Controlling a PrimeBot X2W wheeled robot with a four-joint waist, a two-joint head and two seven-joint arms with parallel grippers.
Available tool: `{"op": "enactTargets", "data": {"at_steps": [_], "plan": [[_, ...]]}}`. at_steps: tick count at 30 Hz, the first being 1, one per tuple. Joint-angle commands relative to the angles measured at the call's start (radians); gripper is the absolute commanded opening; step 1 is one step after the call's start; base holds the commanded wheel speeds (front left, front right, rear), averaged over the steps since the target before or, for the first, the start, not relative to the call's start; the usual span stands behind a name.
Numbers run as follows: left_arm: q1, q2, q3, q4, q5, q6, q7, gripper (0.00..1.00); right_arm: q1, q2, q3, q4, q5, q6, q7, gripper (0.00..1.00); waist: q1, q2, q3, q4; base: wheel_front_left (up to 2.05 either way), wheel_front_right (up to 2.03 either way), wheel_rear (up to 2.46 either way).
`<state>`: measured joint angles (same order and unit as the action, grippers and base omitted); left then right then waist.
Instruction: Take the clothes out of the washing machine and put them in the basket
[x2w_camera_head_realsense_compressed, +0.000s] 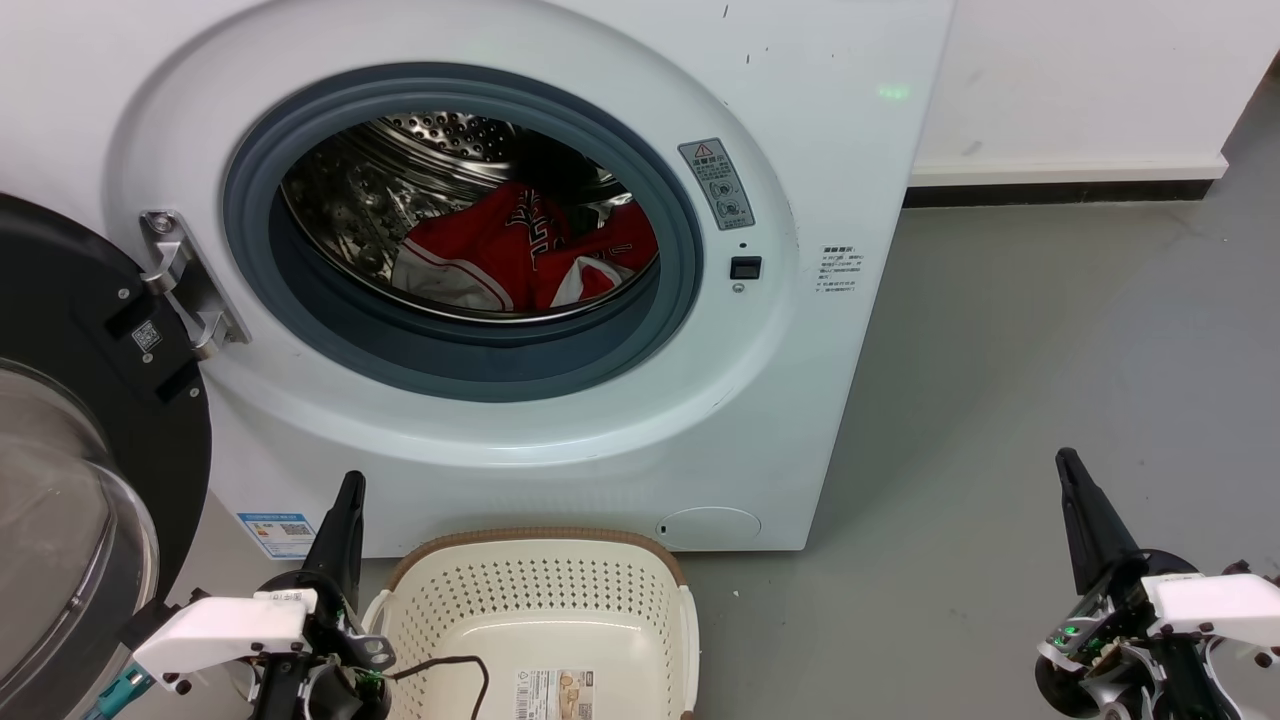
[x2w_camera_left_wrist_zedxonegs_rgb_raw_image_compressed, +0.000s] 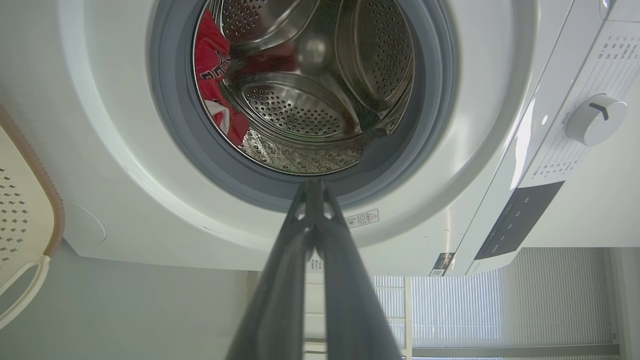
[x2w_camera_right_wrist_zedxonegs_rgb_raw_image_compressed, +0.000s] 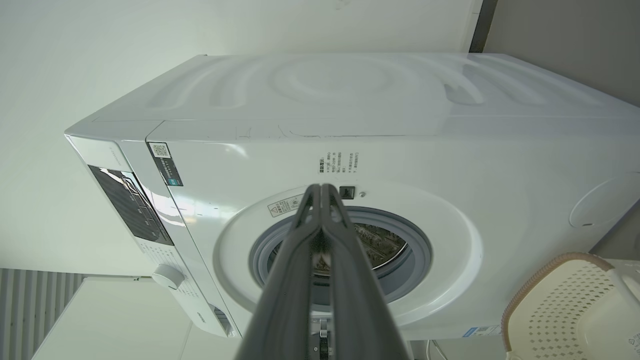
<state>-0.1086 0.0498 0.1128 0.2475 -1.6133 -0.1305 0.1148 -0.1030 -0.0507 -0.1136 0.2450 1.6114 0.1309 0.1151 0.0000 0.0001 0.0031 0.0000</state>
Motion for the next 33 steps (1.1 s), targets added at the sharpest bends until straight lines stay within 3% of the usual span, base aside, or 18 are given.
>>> {"op": "enactTargets", "data": {"at_steps": [1, 25, 26, 33], "plan": [[-0.003, 0.001, 0.002, -0.002, 0.001, -0.001, 0.002, 0.00, -0.012, 0.001, 0.000, 0.001, 0.003, 0.000, 0.001, 0.00, 0.0000, -0.0001, 0.000, 0.000, 0.00, 0.00, 0.00], [-0.003, 0.001, 0.001, -0.002, 0.001, -0.001, 0.002, 0.00, -0.012, 0.001, 0.000, 0.001, 0.003, 0.000, 0.001, 0.00, 0.0000, -0.0001, 0.000, 0.000, 0.00, 0.00, 0.00], [0.001, 0.000, 0.000, 0.003, 0.000, 0.000, 0.000, 1.00, 0.002, 0.000, 0.000, 0.002, 0.000, 0.000, 0.000, 1.00, 0.0000, -0.0001, 0.000, 0.000, 0.00, 0.00, 0.00], [0.034, -0.003, -0.007, 0.014, 0.003, 0.000, -0.022, 1.00, 0.033, 0.002, 0.014, 0.013, -0.010, 0.000, -0.020, 1.00, 0.0000, -0.0001, 0.001, 0.000, 0.00, 0.00, 0.00]]}}
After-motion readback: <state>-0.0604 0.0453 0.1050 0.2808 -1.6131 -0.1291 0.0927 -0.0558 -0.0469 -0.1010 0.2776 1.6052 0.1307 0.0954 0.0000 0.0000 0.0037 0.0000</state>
